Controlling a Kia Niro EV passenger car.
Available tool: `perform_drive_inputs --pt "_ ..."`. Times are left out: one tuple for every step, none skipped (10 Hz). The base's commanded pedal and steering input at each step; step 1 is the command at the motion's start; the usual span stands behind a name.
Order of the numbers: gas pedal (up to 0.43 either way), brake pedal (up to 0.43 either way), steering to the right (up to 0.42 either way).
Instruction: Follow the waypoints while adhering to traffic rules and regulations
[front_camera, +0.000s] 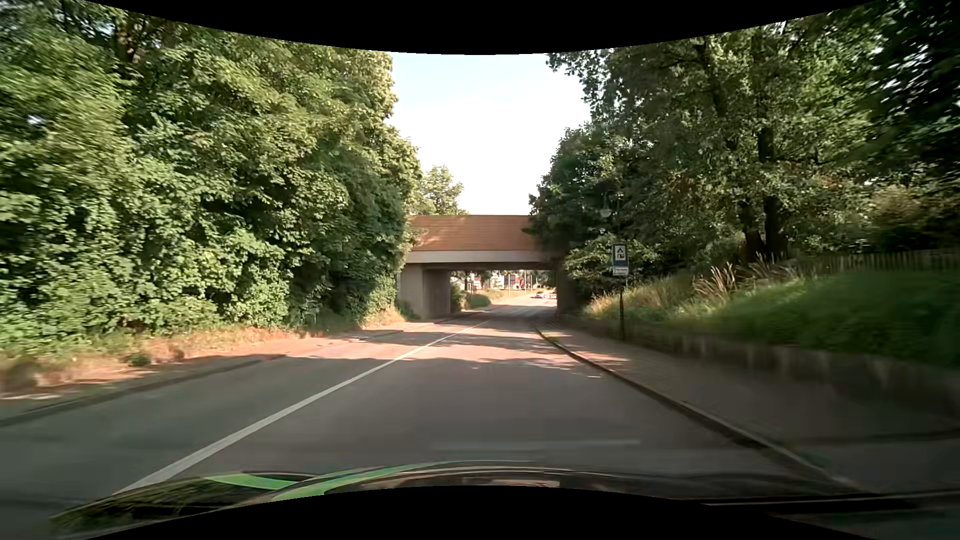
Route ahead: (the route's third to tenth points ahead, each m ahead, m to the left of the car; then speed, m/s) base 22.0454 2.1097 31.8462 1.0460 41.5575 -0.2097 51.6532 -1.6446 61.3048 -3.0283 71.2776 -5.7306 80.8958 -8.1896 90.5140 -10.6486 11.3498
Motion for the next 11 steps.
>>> perform_drive_inputs --pt "0.28 0.0 0.012" --pt "0.28 0.0 0.012" --pt "0.268 0.0 0.014" --pt "0.26 0.0 0.014" --pt "0.228 0.0 0.014" --pt "0.228 0.0 0.015" --pt "0.209 0.0 0.015" --pt "0.177 0.0 0.015" --pt "0.13 0.0 0.015" --pt "0.087 0.0 0.015" --pt "0.059 0.0 0.015"
